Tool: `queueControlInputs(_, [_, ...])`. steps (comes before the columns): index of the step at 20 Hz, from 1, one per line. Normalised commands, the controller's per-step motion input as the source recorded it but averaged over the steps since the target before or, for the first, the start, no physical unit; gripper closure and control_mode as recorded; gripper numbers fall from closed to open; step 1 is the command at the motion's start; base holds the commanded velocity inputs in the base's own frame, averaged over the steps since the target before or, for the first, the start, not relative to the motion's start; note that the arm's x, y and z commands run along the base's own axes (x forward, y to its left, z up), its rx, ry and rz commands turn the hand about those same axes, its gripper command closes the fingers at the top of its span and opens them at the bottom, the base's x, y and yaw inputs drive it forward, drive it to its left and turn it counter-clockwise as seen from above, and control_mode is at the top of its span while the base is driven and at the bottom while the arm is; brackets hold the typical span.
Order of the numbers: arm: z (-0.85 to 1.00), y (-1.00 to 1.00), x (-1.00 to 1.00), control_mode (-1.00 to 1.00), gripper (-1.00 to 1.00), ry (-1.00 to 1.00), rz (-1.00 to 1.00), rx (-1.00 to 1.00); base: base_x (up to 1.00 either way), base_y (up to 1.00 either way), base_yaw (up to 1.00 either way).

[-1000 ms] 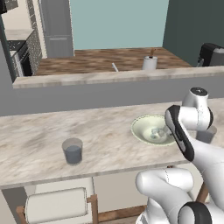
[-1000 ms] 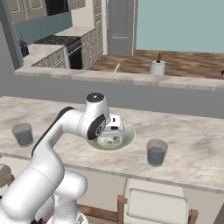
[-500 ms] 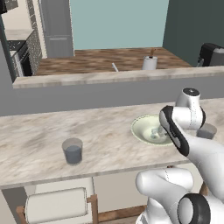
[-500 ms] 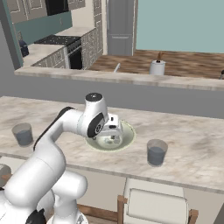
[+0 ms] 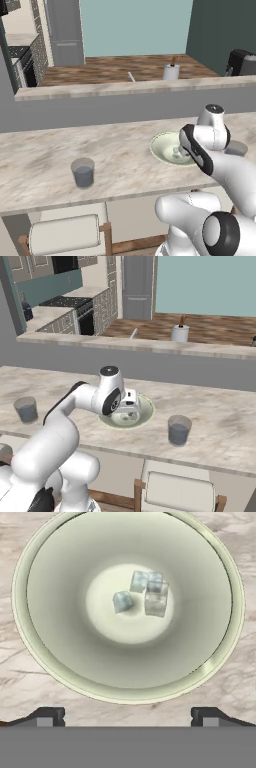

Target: There are four ice cubes in the ice bowl. Place two ice cubes in each glass of water.

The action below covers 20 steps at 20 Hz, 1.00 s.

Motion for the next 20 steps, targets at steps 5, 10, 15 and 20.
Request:
queueControlInputs(5, [-0.07,-0.10,0.25,-1.00,-1.00,0.00,0.00,0.00,0.00,0.00,0.00])
queueControlInputs(10, [-0.05,-0.21,0.15,-1.00,-1.00,0.00,0.00,0.00,0.00,0.00,0.00])
queueControlInputs(15, [-0.11,-0.08,0.03,-1.00,-1.00,0.00,0.00,0.00,0.00,0.00,0.00])
queueControlInputs(20, [-0.15,0.00,0.00,-1.00,-1.00,0.00,0.00,0.00,0.00,0.00,0.00])
